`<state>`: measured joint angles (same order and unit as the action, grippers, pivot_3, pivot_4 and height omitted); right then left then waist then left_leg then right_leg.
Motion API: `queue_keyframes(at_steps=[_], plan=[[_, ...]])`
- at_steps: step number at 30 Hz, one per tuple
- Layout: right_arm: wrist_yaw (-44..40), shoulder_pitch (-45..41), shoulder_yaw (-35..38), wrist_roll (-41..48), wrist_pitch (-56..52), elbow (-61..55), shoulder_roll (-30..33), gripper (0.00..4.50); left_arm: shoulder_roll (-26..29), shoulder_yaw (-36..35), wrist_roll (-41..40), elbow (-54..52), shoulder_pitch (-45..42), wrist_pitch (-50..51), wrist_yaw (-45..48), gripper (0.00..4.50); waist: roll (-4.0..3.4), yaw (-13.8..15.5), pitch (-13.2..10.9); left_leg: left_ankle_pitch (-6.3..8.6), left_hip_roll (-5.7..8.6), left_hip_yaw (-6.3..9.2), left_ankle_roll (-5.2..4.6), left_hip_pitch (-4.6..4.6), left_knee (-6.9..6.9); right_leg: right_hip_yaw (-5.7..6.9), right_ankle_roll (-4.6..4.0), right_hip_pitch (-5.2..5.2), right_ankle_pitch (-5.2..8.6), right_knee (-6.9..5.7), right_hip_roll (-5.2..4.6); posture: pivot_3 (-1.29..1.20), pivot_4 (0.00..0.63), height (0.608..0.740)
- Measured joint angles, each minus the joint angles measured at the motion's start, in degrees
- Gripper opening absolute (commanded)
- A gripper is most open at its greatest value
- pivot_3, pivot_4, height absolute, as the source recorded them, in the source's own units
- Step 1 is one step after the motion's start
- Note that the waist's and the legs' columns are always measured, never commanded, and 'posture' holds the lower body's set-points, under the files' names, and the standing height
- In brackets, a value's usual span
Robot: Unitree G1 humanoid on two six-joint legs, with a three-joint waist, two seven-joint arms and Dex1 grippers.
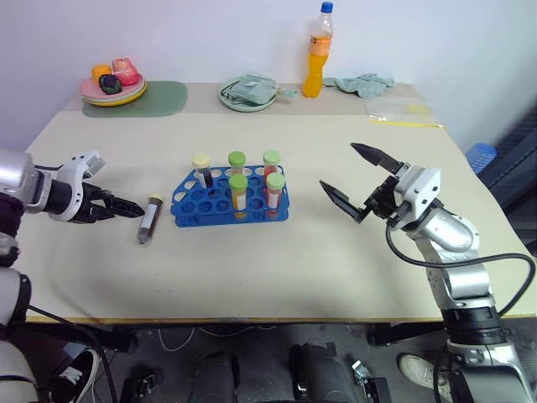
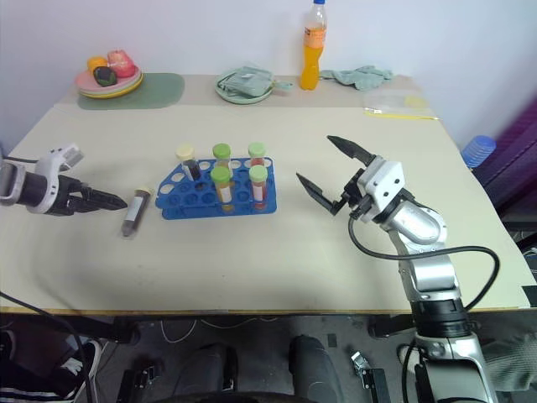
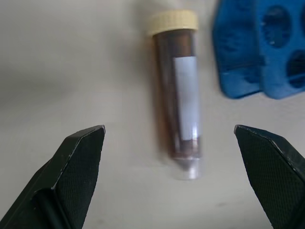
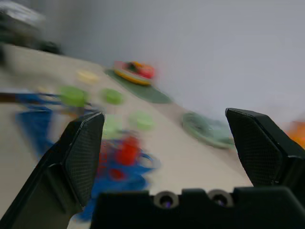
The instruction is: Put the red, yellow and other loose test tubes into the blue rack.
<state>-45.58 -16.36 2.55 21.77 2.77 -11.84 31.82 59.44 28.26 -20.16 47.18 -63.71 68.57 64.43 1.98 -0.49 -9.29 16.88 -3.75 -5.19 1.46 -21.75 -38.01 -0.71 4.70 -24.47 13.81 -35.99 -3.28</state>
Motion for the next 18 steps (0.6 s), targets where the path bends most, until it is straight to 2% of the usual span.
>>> queue_keyframes(at_steps=[7,18], plan=[[-6.81,3.25,-1.99,6.92,-9.61,-10.49,4.96,4.50,-6.87,4.18,10.38,10.77,-4.87,-5.54,9.04,4.47,0.10,-0.36,0.00,0.02,0.02,0.07,-0.04,-0.20,-0.12,0.01,0.00,-0.10,0.00,0.03,-0.06,0.00,0.150,0.740],[-11.35,4.04,-2.04,7.01,-9.99,-9.79,5.25,4.50,-12.13,1.96,19.24,19.72,-7.14,-9.79,11.32,4.47,0.23,-0.07,0.03,0.03,0.02,0.22,-0.06,-0.45,-0.20,0.14,0.01,-0.21,-0.01,0.04,-0.06,0.00,0.150,0.740]])
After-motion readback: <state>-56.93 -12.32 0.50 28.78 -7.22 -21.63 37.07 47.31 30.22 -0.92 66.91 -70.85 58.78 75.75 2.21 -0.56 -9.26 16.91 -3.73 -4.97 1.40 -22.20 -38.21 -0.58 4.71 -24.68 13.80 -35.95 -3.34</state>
